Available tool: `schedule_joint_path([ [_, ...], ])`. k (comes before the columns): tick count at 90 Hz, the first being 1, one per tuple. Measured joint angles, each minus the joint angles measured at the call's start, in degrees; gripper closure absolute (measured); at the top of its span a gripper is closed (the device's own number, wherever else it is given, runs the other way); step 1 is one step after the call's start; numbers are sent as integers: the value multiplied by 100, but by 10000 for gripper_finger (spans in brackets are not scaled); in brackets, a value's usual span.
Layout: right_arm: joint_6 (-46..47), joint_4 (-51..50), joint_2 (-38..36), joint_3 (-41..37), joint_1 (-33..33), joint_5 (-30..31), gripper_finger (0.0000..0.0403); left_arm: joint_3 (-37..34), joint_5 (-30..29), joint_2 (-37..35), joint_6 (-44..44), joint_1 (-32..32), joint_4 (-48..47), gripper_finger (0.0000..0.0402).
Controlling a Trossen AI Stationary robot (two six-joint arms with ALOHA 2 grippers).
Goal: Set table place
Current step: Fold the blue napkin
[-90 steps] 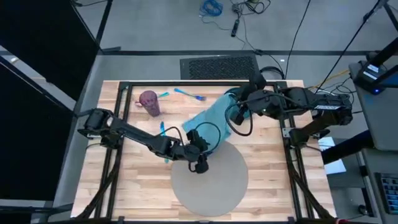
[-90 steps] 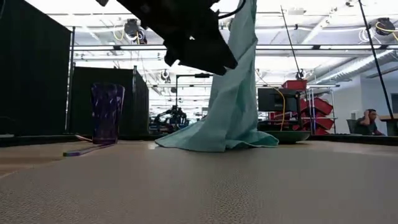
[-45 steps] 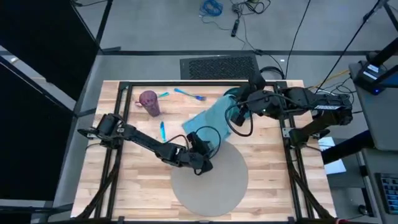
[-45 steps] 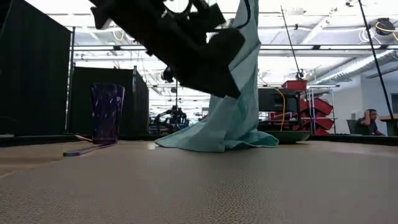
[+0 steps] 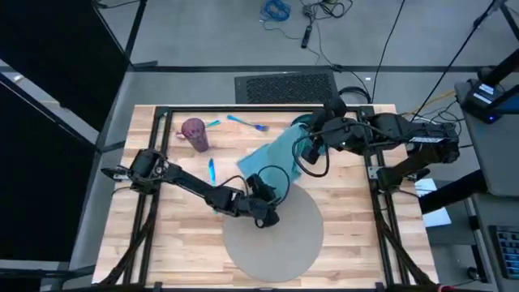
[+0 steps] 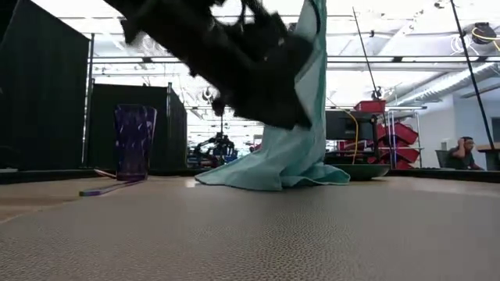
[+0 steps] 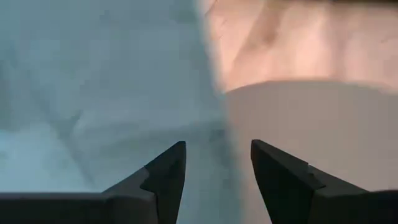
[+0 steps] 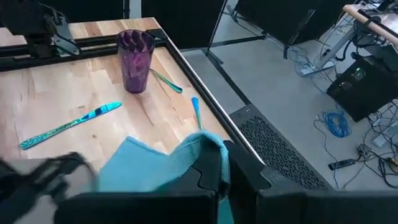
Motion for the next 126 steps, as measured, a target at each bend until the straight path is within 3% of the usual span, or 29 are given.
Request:
schedule_joint_path([
  [24,0,85,0,0,-63,-141,403,-7,-224,242,-164,-137,-27,234],
  [59,4,111,0,0,-63,-148,403,-9,-548,508,-155,202,-203,235],
  [91,22,116,0,0,-45,-148,403,-9,-409,509,-155,668,-529,239],
  [99,22,115,0,0,-45,-148,403,-9,-222,509,-153,722,-575,270],
  [111,17,114,0,0,-45,-148,403,-11,178,509,131,680,-564,378],
  [126,11,101,0,0,-50,-146,403,74,236,383,442,448,-710,400],
])
